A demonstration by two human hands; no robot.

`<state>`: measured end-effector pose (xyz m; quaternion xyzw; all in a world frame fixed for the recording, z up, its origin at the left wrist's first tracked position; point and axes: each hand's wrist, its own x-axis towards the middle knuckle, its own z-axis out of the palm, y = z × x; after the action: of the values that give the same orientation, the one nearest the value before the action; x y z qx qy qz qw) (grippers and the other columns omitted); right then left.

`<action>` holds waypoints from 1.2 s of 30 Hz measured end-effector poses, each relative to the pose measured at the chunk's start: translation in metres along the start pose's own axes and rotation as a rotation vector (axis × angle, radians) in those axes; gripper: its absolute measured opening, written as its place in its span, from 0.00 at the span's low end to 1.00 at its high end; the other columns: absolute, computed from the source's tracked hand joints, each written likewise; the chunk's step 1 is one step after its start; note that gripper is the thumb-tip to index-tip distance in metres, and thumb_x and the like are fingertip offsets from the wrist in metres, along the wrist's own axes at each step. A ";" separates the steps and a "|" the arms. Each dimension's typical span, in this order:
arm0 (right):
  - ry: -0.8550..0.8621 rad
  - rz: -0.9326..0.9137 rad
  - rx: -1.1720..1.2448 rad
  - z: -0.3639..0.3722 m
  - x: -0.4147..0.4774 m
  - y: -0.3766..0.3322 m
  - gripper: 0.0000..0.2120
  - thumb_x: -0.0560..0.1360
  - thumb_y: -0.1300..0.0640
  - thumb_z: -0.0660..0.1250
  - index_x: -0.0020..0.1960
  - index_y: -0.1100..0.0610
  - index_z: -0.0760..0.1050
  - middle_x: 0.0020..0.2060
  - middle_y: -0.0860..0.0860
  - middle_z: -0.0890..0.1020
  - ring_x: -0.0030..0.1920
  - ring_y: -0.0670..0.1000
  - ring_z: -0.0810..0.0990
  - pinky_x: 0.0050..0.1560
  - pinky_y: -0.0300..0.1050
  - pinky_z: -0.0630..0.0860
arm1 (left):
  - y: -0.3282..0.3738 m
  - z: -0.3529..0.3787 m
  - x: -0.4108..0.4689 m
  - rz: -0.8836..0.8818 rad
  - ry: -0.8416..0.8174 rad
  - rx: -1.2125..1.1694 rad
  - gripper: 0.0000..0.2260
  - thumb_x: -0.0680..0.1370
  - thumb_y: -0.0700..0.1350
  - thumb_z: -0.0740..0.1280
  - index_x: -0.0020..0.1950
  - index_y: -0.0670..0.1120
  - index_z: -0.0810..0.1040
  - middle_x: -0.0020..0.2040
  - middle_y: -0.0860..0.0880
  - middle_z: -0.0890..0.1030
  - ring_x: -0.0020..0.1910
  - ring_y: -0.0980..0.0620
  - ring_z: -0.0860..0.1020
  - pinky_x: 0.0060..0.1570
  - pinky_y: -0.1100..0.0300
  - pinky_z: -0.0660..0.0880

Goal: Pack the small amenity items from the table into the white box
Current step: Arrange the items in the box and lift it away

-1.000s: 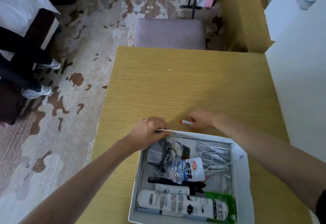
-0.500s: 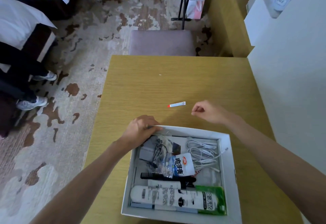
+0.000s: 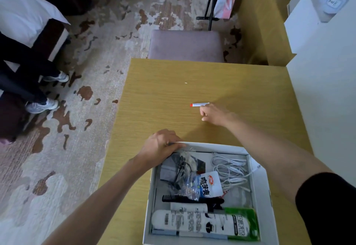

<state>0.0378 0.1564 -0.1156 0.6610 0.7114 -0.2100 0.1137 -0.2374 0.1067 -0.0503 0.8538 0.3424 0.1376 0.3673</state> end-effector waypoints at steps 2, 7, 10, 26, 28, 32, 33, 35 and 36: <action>0.046 0.032 0.036 0.004 -0.003 0.005 0.05 0.76 0.54 0.65 0.47 0.55 0.72 0.49 0.55 0.80 0.43 0.55 0.77 0.38 0.47 0.69 | 0.001 -0.002 0.001 0.014 0.015 0.011 0.09 0.76 0.49 0.69 0.47 0.44 0.85 0.40 0.50 0.82 0.42 0.51 0.78 0.42 0.53 0.75; 0.202 0.008 0.086 0.003 0.005 0.005 0.17 0.75 0.53 0.66 0.63 0.55 0.71 0.59 0.56 0.72 0.52 0.56 0.74 0.49 0.51 0.72 | -0.003 0.000 0.002 0.012 0.012 0.011 0.11 0.76 0.51 0.68 0.46 0.45 0.85 0.40 0.51 0.82 0.41 0.52 0.77 0.41 0.53 0.75; 0.176 0.064 0.077 0.006 0.005 0.003 0.10 0.77 0.53 0.64 0.54 0.58 0.73 0.52 0.56 0.77 0.50 0.59 0.77 0.46 0.50 0.73 | -0.008 0.003 0.003 0.014 -0.002 0.015 0.09 0.76 0.49 0.69 0.46 0.45 0.84 0.40 0.51 0.82 0.42 0.52 0.78 0.42 0.52 0.75; 0.259 -0.156 0.557 -0.035 -0.189 -0.033 0.08 0.78 0.46 0.61 0.51 0.48 0.75 0.36 0.42 0.79 0.29 0.45 0.75 0.24 0.40 0.69 | 0.004 0.005 0.032 0.014 0.089 0.117 0.08 0.75 0.53 0.69 0.45 0.50 0.84 0.41 0.57 0.82 0.40 0.58 0.79 0.37 0.65 0.73; 0.268 -0.181 0.376 -0.023 -0.193 -0.040 0.07 0.78 0.49 0.62 0.50 0.51 0.76 0.39 0.41 0.79 0.33 0.41 0.73 0.30 0.35 0.67 | 0.002 0.005 0.039 -0.047 0.106 0.045 0.05 0.73 0.51 0.71 0.44 0.51 0.84 0.39 0.61 0.81 0.38 0.63 0.78 0.37 0.72 0.71; 0.300 -0.190 0.121 -0.010 -0.182 -0.046 0.09 0.79 0.51 0.62 0.52 0.54 0.77 0.45 0.47 0.81 0.48 0.47 0.75 0.49 0.44 0.73 | -0.002 0.002 0.043 -0.109 0.135 -0.007 0.04 0.72 0.50 0.72 0.43 0.52 0.84 0.38 0.65 0.79 0.38 0.69 0.78 0.36 0.77 0.70; 0.301 -0.197 0.083 -0.009 -0.180 -0.048 0.09 0.79 0.51 0.61 0.52 0.54 0.77 0.45 0.47 0.82 0.48 0.48 0.75 0.50 0.45 0.74 | -0.002 0.000 0.041 -0.135 0.140 -0.014 0.04 0.72 0.51 0.72 0.44 0.53 0.84 0.38 0.65 0.79 0.38 0.68 0.78 0.35 0.77 0.71; 0.294 -0.225 0.052 -0.006 -0.180 -0.051 0.09 0.79 0.51 0.61 0.52 0.53 0.77 0.45 0.46 0.81 0.47 0.48 0.74 0.48 0.45 0.73 | -0.002 -0.002 0.040 -0.188 0.155 -0.001 0.05 0.72 0.54 0.71 0.43 0.54 0.84 0.38 0.64 0.80 0.39 0.66 0.78 0.33 0.75 0.71; 0.288 -0.240 0.052 -0.004 -0.182 -0.053 0.09 0.79 0.51 0.61 0.53 0.52 0.78 0.44 0.46 0.80 0.45 0.47 0.73 0.46 0.43 0.71 | -0.001 -0.002 0.040 -0.206 0.164 0.032 0.06 0.72 0.55 0.71 0.43 0.54 0.84 0.39 0.63 0.80 0.39 0.64 0.78 0.33 0.74 0.71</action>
<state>0.0044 -0.0061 -0.0241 0.5972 0.7885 -0.1434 -0.0324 -0.2102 0.1356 -0.0500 0.8058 0.4590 0.1630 0.3367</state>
